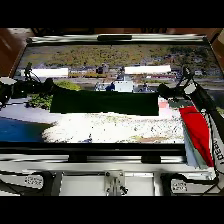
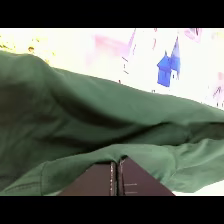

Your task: Fold the shirts.

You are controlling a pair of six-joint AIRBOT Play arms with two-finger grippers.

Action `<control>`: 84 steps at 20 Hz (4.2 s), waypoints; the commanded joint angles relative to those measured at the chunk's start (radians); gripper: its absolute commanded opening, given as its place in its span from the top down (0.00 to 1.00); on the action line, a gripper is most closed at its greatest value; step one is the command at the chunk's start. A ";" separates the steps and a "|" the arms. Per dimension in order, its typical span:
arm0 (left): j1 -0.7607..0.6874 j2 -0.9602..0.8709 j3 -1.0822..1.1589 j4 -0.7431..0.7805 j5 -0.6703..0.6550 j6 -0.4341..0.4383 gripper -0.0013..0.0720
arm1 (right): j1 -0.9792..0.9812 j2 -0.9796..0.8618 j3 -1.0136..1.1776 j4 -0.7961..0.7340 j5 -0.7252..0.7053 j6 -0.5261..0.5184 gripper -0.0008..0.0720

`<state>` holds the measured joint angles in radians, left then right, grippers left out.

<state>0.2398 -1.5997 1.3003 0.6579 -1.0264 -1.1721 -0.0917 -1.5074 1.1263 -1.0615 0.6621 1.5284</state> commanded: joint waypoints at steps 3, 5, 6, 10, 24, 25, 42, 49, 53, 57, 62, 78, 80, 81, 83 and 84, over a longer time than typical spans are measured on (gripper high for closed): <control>0.003 -0.047 0.000 -0.010 0.005 0.006 0.93 | 0.016 -0.049 0.000 -0.028 0.018 0.033 0.91; -0.010 -0.076 0.000 -0.012 0.005 -0.010 0.93 | 0.027 -0.064 0.000 -0.031 0.013 0.032 0.91; -0.014 -0.087 0.000 -0.012 0.005 -0.010 0.93 | 0.033 -0.068 0.000 -0.031 0.007 0.032 0.91; -0.009 -0.103 0.002 -0.012 0.003 -0.010 0.72 | 0.031 -0.064 0.002 -0.024 0.009 0.027 0.44; 0.059 -0.079 0.212 -0.012 -0.348 -0.037 0.18 | -0.184 -0.163 0.058 0.209 0.351 -0.153 0.13; 0.056 -0.076 0.212 -0.012 -0.348 -0.044 0.18 | -0.184 -0.171 0.058 0.218 0.357 -0.154 0.13; -0.156 -0.076 0.211 -0.135 -0.340 -0.051 0.93 | -0.030 -0.048 0.164 0.252 0.394 -0.182 0.90; -0.519 -0.092 0.211 -0.135 -0.041 -0.115 0.93 | -0.030 0.277 0.169 0.242 0.525 -0.095 0.91; -0.644 -0.097 0.211 -0.135 0.033 -0.161 0.93 | -0.030 0.414 0.169 0.241 0.550 -0.052 0.91; -0.731 -0.128 0.211 -0.135 0.064 -0.192 0.93 | -0.030 0.516 0.169 0.245 0.560 -0.011 0.91; -0.828 -0.219 0.211 -0.137 0.142 -0.222 0.93 | -0.030 0.611 0.169 0.243 0.575 0.038 0.90; -0.331 0.151 0.212 -0.011 -0.188 -0.168 0.93 | 0.328 0.373 0.169 0.184 0.219 0.090 0.91; -0.203 0.223 0.212 -0.001 -0.226 -0.167 0.93 | 0.422 0.270 0.169 0.270 0.123 0.059 0.91; -0.142 0.249 0.212 -0.001 -0.246 -0.168 0.93 | 0.464 0.216 0.169 0.310 0.090 0.041 0.91; -0.030 0.289 0.211 -0.001 -0.292 -0.168 0.93 | 0.535 0.118 0.169 0.387 0.042 -0.001 0.91; 0.015 0.303 0.211 -0.001 -0.311 -0.168 0.93 | 0.563 0.076 0.169 0.423 0.019 -0.024 0.91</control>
<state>0.1078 -1.3628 1.5112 0.6437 -1.2583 -1.3399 0.3702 -1.3056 1.2942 -0.7567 0.7963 1.5639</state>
